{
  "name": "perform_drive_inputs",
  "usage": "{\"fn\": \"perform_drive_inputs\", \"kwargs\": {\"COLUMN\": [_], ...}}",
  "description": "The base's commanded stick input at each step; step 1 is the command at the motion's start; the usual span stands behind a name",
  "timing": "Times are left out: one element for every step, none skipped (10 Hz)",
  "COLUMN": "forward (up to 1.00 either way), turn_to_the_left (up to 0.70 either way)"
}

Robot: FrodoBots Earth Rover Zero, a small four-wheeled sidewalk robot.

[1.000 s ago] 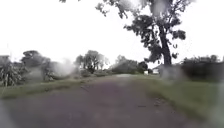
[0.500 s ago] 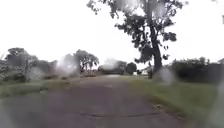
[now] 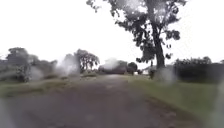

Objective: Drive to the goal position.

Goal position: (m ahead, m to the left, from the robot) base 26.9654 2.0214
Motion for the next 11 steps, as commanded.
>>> {"fn": "perform_drive_inputs", "kwargs": {"forward": [0.85, 0.85, 0.85, 0.85, 0.85, 0.85, 0.85, 0.85, 0.85, 0.85, 0.85], "turn_to_the_left": [0.0, 0.0, 0.0, 0.0, 0.0, 0.0, 0.0, 0.0, 0.0, 0.0, 0.0]}}
